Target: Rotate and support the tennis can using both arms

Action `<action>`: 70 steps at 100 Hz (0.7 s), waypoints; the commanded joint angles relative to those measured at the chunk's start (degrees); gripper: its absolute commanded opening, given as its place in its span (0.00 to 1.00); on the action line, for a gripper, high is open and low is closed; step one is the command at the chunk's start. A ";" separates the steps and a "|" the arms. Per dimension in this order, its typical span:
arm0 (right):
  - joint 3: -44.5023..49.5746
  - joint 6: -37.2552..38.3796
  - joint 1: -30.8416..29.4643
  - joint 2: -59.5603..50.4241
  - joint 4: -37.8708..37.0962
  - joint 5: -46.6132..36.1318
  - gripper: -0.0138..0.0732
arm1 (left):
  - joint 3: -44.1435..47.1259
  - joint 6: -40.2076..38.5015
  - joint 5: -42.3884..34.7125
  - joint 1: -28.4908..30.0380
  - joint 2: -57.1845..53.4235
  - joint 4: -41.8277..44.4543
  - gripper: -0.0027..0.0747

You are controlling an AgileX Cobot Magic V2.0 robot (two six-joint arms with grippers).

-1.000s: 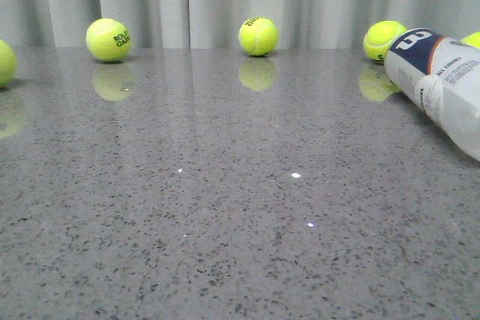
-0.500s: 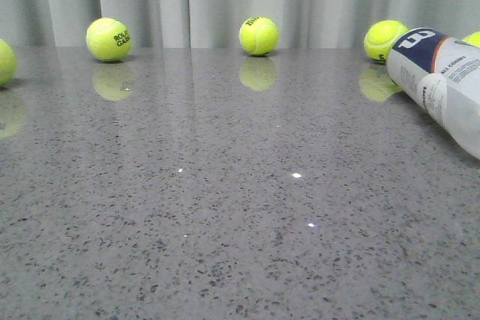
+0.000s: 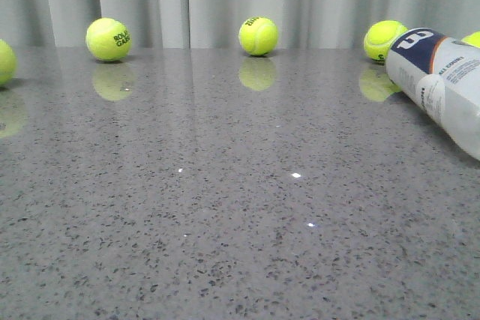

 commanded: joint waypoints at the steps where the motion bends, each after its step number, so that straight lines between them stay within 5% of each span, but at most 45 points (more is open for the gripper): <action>1: -5.21 -0.09 0.86 5.26 -0.06 -2.24 0.51 | 2.57 -0.30 -4.29 -0.54 -1.95 -0.50 0.01; 16: -12.36 -0.29 2.08 12.58 0.19 2.10 0.93 | 2.57 -0.30 -4.29 -0.54 -1.95 -0.50 0.01; 70: -41.55 -0.31 5.48 44.10 11.85 27.83 0.89 | 2.57 -0.30 -4.29 -0.54 -1.95 -0.50 0.01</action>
